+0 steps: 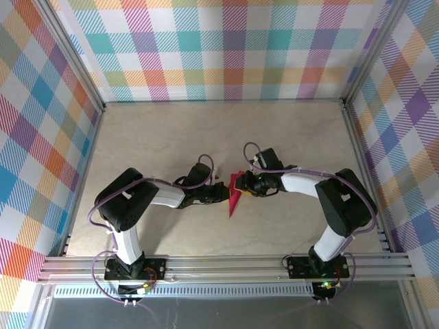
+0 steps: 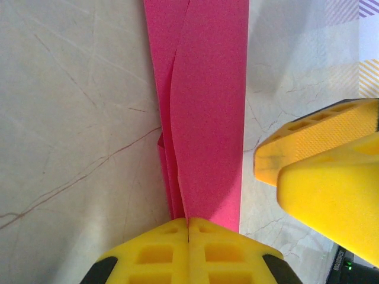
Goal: Fold a paper plane with a square sheet of paper (fold left side to right side)
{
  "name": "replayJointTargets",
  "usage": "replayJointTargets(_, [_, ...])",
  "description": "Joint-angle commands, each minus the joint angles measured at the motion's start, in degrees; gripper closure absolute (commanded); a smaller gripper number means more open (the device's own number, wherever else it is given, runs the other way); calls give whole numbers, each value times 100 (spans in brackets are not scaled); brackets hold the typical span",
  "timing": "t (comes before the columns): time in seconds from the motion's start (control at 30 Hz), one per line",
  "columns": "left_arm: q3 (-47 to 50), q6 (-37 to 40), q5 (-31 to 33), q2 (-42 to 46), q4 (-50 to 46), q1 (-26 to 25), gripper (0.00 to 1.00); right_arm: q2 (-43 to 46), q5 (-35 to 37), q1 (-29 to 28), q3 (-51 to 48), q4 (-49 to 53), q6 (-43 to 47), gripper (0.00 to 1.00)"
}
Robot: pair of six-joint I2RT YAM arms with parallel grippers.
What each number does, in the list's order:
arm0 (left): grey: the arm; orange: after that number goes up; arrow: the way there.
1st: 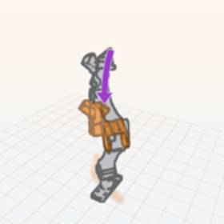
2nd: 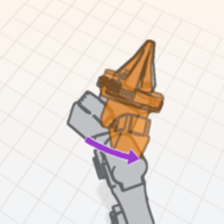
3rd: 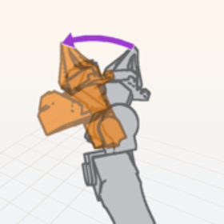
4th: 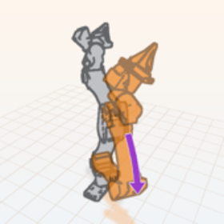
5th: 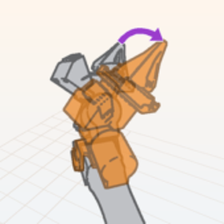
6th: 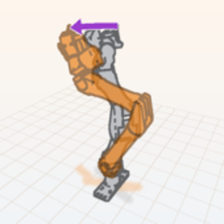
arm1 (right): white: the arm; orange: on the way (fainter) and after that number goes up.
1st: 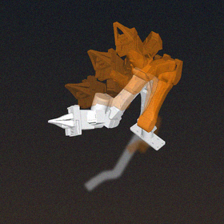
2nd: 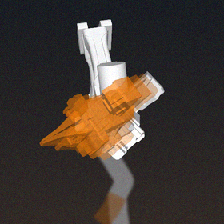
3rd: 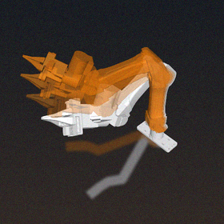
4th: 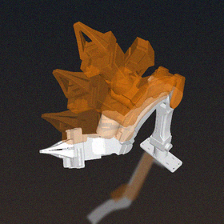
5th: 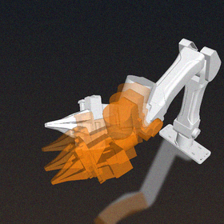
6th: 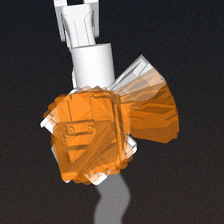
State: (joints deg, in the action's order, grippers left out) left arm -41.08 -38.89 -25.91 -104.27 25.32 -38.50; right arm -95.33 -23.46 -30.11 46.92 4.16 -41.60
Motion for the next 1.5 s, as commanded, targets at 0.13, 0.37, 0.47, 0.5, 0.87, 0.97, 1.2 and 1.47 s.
replayJointTargets(0.13, [-3,310,519,-298,-546,-78,100,22,58,-4,375,415,230,65])
replayJointTargets(0.37, [-29,356,491,-301,-537,-105,95,-260,169,-4,682,544,309,65])
replayJointTargets(0.47, [-40,365,477,-307,-546,-114,93,-396,167,-3,787,531,315,65])
replayJointTargets(0.5, [-48,365,482,-315,-554,-114,92,-439,150,-4,833,540,313,65])
replayJointTargets(0.87, [-109,374,508,-365,-633,-127,84,-559,259,-13,952,649,349,66])
replayJointTargets(0.97, [-125,382,525,-375,-667,-137,84,-542,277,-13,938,638,340,66])
replayJointTargets(1.2, [-141,357,609,-384,-744,-131,84,-599,307,-13,903,687,352,66])
replayJointTargets(1.47, [-172,339,658,-410,-801,-140,84,-628,436,-13,859,813,357,66])
